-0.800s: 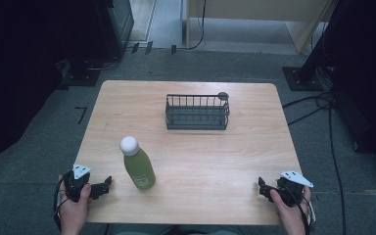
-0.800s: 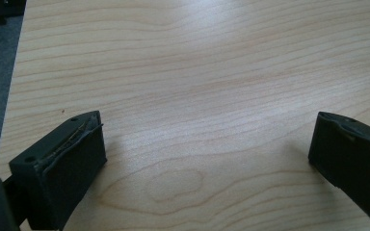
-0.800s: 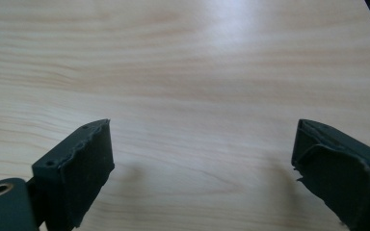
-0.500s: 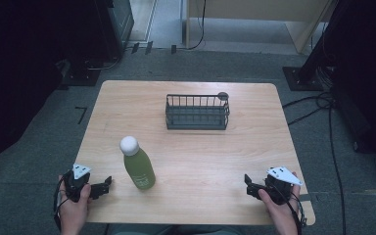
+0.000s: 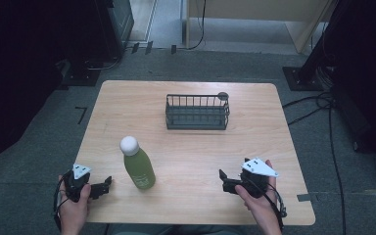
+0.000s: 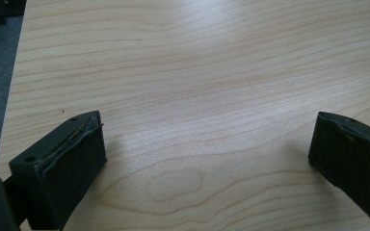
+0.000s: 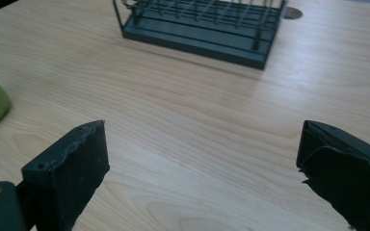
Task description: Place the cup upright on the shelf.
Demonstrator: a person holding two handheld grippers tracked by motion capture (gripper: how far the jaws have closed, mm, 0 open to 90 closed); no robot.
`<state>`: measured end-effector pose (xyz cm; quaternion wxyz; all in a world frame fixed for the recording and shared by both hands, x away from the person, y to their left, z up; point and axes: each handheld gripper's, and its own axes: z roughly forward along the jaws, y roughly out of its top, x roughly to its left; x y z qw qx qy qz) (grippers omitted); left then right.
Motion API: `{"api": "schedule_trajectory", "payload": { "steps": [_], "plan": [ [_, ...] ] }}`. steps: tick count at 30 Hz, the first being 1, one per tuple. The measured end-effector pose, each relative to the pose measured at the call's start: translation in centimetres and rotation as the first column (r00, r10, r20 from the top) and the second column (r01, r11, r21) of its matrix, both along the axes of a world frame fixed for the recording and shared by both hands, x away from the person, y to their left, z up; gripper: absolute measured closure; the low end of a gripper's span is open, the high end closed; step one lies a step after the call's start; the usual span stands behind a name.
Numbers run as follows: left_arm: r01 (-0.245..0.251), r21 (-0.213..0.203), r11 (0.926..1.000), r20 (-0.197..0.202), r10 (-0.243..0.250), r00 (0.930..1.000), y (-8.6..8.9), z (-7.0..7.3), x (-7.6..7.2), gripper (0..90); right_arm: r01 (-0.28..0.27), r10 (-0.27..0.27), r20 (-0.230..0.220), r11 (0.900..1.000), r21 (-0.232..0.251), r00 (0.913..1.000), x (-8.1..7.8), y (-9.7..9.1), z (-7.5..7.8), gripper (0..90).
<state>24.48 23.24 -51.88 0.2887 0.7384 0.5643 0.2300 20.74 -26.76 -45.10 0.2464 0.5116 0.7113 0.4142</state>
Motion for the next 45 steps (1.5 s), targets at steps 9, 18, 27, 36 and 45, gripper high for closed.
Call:
{"api": "schedule_trajectory", "payload": {
  "steps": [9,18,27,36,45],
  "plan": [
    [0.000,-0.001,1.0000,0.000,0.000,1.0000,0.0,0.0,0.0,0.0,-0.078,0.078,0.017,0.9970,0.005,0.9968,0.8,3.3,0.8,4.4],
    [0.000,-0.001,1.0000,0.000,0.000,1.0000,0.0,0.0,0.0,0.0,-0.136,0.135,0.023,0.9901,0.035,0.9906,1.1,5.7,1.0,5.0],
    [0.000,-0.001,1.0000,0.000,0.000,1.0000,0.0,0.0,0.0,0.0,-0.216,0.214,0.034,0.9736,0.074,0.9763,1.1,8.5,1.2,7.5],
    [-0.001,-0.001,1.0000,0.000,0.001,1.0000,0.0,0.0,0.0,0.0,-0.277,0.275,0.035,0.9571,0.084,0.9607,1.3,11.6,0.9,7.6],
    [-0.001,-0.001,1.0000,0.000,0.001,1.0000,0.0,0.0,0.0,0.0,-0.348,0.346,0.039,0.9322,0.101,0.9376,1.0,14.7,0.5,7.7]
  ]
}}
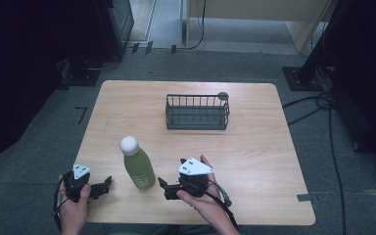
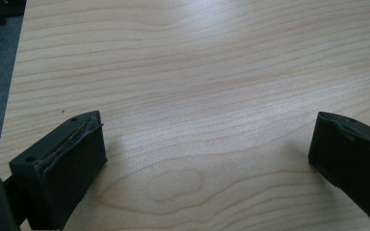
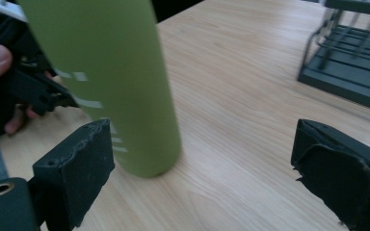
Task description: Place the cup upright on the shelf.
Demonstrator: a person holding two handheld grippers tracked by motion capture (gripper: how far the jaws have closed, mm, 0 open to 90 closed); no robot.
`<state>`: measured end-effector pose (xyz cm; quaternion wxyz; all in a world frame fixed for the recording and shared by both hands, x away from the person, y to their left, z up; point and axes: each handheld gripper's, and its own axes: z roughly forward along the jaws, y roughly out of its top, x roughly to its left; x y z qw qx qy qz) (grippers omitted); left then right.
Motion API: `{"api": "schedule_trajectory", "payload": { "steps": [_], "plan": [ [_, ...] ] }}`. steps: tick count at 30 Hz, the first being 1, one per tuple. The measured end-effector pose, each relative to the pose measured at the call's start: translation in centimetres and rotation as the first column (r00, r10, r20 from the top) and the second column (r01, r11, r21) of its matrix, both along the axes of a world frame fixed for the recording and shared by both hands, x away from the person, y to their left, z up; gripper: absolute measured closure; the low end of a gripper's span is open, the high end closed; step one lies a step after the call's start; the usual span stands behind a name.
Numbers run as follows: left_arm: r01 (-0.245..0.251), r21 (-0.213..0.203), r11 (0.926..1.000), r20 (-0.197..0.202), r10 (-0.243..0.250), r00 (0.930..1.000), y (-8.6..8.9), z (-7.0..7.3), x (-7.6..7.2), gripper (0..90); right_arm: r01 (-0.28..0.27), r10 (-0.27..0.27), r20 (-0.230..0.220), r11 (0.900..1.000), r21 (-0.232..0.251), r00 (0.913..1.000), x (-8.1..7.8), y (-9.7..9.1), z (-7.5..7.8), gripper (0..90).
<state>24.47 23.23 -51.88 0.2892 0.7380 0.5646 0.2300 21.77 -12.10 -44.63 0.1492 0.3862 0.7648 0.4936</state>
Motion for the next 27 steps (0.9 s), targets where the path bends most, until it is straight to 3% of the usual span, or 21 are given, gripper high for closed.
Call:
{"api": "schedule_trajectory", "payload": {
  "steps": [10,15,27],
  "plan": [
    [-0.001,-0.001,1.0000,0.001,0.001,1.0000,0.0,0.0,0.0,0.0,-0.055,0.055,-0.006,0.9976,0.041,0.9985,-0.1,2.6,-0.7,7.7],
    [-0.001,-0.001,1.0000,0.000,0.001,1.0000,0.0,0.0,0.0,0.0,-0.078,0.079,-0.019,0.9935,0.083,0.9967,0.4,3.5,-0.8,1.8],
    [0.001,0.001,1.0000,0.000,-0.001,1.0000,0.0,0.0,0.0,0.0,-0.071,0.071,0.008,0.9943,0.079,0.9975,1.0,5.8,-1.0,1.1]
  ]
}}
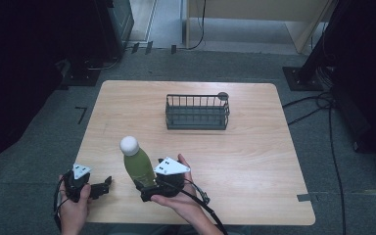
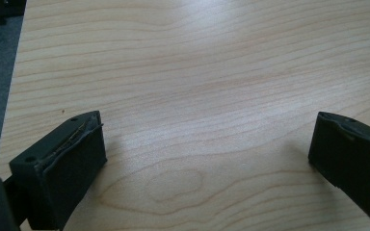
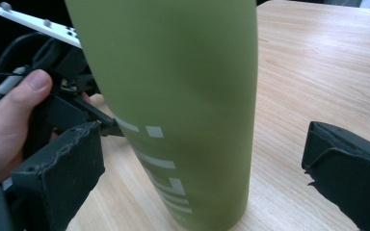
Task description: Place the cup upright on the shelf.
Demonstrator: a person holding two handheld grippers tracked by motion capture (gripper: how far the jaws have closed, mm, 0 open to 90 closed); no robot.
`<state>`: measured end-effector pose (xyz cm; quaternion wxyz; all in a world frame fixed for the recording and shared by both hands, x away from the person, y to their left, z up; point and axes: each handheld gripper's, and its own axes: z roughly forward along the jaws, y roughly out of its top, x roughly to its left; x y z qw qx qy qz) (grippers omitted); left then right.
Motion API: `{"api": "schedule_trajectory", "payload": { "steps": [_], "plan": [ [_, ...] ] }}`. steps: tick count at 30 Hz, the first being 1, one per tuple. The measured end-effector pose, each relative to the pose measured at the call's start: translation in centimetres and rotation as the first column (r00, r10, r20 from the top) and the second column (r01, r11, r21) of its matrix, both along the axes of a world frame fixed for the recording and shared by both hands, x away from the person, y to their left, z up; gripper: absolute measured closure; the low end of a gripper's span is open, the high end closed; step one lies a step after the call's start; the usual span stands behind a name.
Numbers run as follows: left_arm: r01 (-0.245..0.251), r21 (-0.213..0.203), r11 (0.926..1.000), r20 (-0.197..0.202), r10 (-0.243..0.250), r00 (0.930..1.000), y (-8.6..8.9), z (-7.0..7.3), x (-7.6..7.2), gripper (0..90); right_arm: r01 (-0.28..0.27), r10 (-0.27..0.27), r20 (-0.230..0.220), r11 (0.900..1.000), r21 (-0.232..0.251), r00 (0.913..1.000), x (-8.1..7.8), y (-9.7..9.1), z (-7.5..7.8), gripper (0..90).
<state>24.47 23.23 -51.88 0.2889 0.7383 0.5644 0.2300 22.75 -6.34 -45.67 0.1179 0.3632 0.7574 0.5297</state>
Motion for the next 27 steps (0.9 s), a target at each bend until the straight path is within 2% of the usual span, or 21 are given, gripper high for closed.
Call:
{"api": "schedule_trajectory", "payload": {
  "steps": [6,17,20,24,27],
  "plan": [
    [0.000,0.000,1.0000,0.000,0.000,1.0000,0.0,0.0,0.0,0.0,0.035,-0.035,0.023,0.9994,-0.004,0.9991,0.3,1.0,-0.4,4.4],
    [-0.002,-0.001,1.0000,0.001,0.002,1.0000,0.0,0.0,0.0,0.0,0.048,-0.049,0.078,0.9987,0.018,0.9957,0.0,2.1,-0.6,15.1],
    [-0.001,0.000,1.0000,0.001,0.001,1.0000,0.0,0.0,0.0,0.0,0.055,-0.057,0.098,0.9982,0.026,0.9936,-0.2,2.3,-0.5,18.2],
    [-0.001,-0.001,1.0000,0.001,0.001,1.0000,0.0,0.0,0.0,0.0,0.078,-0.077,0.147,0.9970,0.003,0.9861,-0.5,2.5,-0.3,20.3],
    [-0.002,-0.002,1.0000,0.001,0.002,1.0000,0.0,0.0,0.0,0.0,0.085,-0.085,0.142,0.9963,0.010,0.9861,-0.3,2.2,-0.2,20.7]
  ]
}}
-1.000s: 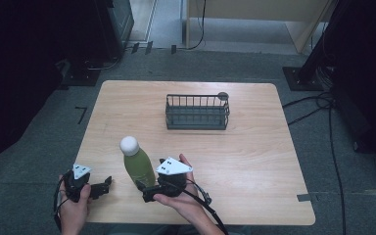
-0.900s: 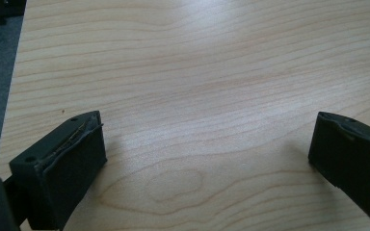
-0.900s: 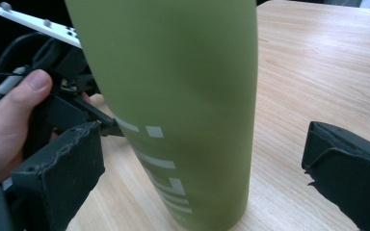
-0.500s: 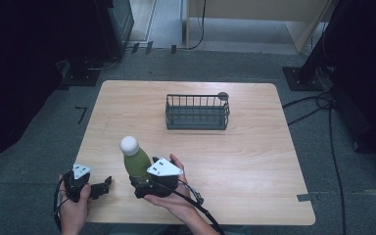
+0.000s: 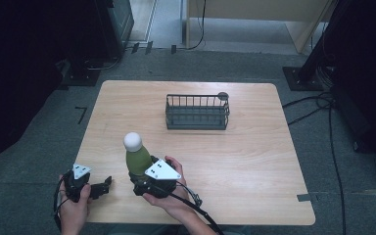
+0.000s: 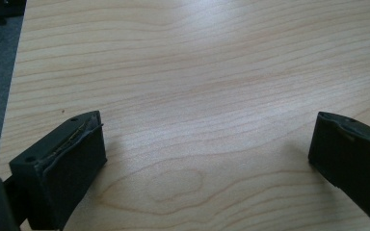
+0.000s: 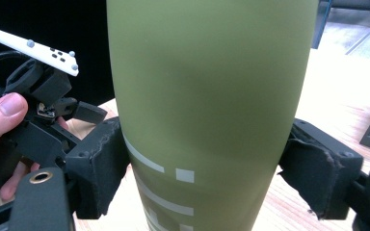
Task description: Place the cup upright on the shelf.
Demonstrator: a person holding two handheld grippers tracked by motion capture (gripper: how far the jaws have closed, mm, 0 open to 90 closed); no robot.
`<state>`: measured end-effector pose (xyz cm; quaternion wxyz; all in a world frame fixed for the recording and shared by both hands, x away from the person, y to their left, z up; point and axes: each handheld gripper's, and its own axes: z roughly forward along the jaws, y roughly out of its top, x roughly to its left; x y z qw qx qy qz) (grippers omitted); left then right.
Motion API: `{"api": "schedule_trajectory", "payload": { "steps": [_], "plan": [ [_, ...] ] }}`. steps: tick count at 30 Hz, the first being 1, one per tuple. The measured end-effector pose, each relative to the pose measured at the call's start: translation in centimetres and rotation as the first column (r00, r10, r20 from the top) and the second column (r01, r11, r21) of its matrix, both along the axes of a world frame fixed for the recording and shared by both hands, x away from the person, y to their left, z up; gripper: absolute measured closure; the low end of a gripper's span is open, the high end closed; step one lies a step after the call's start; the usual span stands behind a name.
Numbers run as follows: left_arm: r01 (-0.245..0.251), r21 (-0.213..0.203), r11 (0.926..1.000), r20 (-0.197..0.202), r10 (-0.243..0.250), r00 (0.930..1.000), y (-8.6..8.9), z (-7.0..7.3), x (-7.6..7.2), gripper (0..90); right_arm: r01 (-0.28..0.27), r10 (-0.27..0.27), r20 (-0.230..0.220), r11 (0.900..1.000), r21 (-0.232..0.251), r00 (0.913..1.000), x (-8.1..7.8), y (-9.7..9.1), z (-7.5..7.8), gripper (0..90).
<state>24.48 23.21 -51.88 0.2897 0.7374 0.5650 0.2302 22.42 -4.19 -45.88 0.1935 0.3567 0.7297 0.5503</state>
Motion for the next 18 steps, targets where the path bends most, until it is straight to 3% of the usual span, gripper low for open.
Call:
{"api": "schedule_trajectory", "payload": {
  "steps": [8,18],
  "plan": [
    [0.000,0.000,1.0000,0.000,0.000,1.0000,0.0,0.0,0.0,0.0,0.011,-0.011,0.018,0.9998,-0.018,0.9998,0.1,-0.6,0.3,20.8],
    [0.002,0.002,1.0000,-0.002,-0.002,1.0000,0.0,0.0,0.0,0.0,0.059,-0.059,0.039,0.9982,0.006,0.9975,0.7,-2.6,1.6,20.9]
  ]
}}
